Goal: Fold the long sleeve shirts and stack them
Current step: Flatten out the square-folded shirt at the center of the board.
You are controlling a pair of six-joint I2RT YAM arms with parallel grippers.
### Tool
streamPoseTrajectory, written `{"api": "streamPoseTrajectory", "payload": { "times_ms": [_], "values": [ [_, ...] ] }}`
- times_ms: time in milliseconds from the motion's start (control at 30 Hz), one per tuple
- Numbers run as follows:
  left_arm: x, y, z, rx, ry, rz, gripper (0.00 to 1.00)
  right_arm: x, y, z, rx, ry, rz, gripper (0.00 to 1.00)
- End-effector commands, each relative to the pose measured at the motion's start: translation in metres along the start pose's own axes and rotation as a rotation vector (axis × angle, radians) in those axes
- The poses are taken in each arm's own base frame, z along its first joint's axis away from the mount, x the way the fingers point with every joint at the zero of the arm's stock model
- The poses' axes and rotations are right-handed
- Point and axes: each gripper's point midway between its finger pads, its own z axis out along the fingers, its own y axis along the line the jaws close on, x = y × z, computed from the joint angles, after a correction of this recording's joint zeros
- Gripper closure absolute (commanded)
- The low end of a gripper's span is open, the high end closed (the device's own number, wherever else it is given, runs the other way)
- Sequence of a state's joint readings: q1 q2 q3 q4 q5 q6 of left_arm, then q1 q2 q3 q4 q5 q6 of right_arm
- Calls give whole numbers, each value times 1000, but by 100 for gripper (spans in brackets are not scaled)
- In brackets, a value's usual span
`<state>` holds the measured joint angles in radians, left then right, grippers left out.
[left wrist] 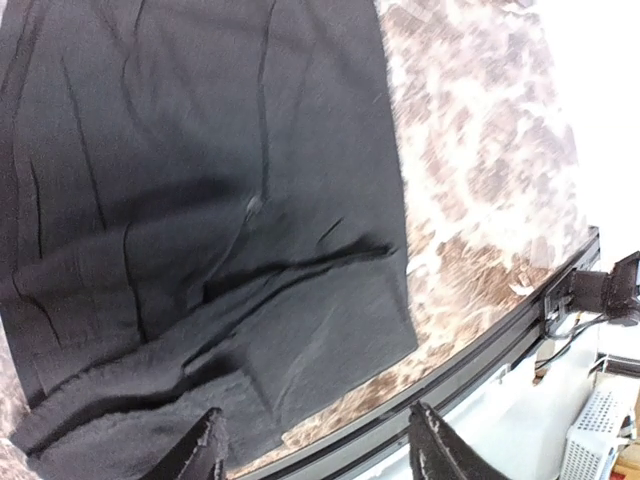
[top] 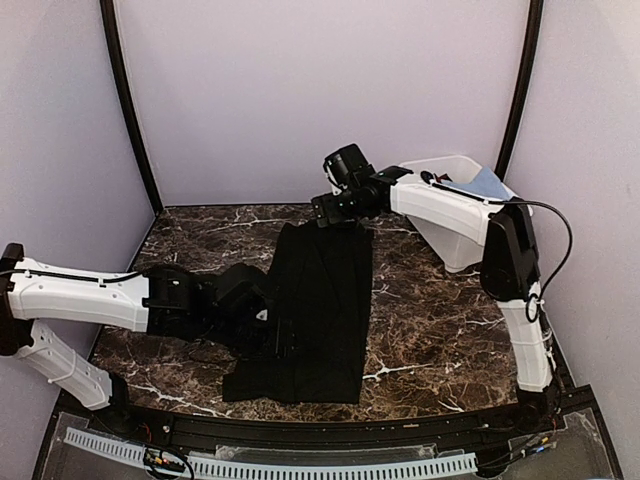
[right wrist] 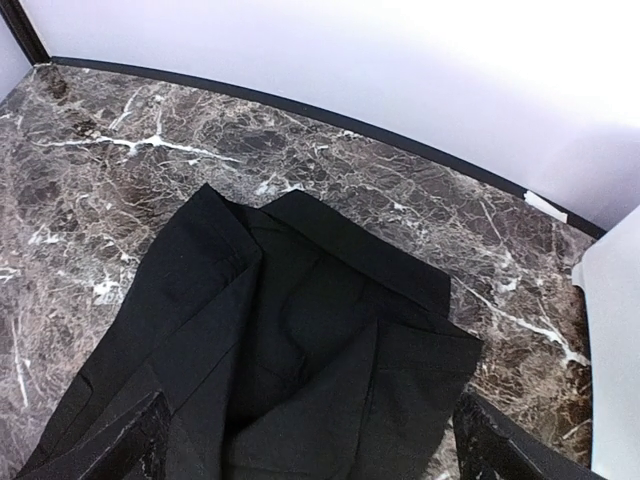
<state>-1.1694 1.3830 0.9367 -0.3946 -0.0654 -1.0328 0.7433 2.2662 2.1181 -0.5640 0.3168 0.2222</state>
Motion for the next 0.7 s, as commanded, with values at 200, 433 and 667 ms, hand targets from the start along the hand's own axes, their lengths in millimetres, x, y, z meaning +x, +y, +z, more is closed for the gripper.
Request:
{"api": "streamPoseTrajectory", "payload": {
  "times_ms": [200,433,667],
  "values": [
    [-65,31,-13,-49,-103,-5,31,19,4,-89,-99,-22,103,4],
    [-80,45,15,-65,-34,48,31,86,30,-127,-138,38,99,8],
    [-67,53,44,-91,52,59,34,160,45,-154,-177,126,108,11]
  ]
}}
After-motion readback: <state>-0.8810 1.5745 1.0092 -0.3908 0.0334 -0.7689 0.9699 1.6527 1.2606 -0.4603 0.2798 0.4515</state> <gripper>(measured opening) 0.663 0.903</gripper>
